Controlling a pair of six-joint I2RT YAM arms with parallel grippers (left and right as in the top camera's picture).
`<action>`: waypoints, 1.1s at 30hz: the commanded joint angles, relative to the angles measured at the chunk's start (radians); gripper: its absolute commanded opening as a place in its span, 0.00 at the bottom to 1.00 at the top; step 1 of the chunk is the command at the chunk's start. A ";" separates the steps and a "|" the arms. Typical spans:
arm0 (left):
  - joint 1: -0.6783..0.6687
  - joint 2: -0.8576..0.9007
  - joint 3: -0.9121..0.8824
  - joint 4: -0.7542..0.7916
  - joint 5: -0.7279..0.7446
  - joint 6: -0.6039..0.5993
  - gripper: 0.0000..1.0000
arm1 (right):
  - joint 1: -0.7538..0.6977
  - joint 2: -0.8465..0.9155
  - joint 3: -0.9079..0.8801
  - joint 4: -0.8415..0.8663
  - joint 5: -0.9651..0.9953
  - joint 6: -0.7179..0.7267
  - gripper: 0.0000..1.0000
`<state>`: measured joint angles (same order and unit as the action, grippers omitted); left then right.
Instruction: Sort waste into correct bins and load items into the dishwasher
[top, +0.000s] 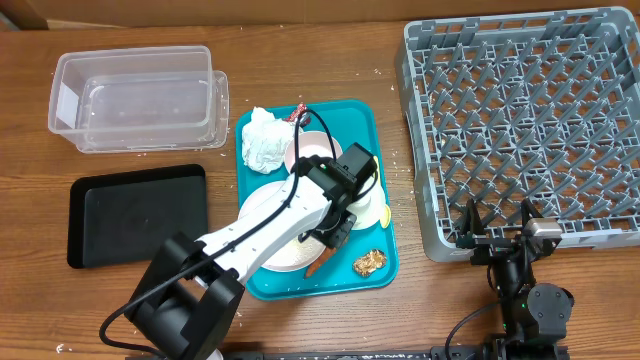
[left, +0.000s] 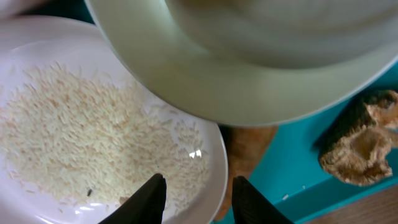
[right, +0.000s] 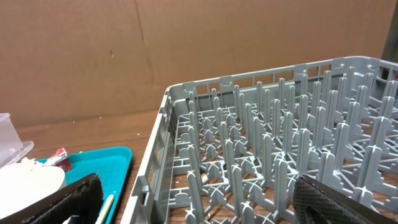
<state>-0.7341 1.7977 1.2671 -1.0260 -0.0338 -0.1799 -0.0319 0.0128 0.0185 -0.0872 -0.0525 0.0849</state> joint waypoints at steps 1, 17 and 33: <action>-0.022 -0.018 0.018 -0.030 0.040 -0.027 0.37 | -0.001 -0.010 -0.010 0.006 -0.002 -0.003 1.00; -0.209 -0.097 0.033 0.015 0.230 -0.108 0.75 | -0.001 -0.010 -0.010 0.007 -0.002 -0.003 1.00; -0.252 0.015 0.030 0.067 0.112 -0.194 0.73 | -0.001 -0.010 -0.010 0.007 -0.002 -0.003 1.00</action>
<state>-0.9802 1.7630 1.2835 -0.9688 0.0921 -0.3500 -0.0322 0.0128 0.0185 -0.0872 -0.0521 0.0849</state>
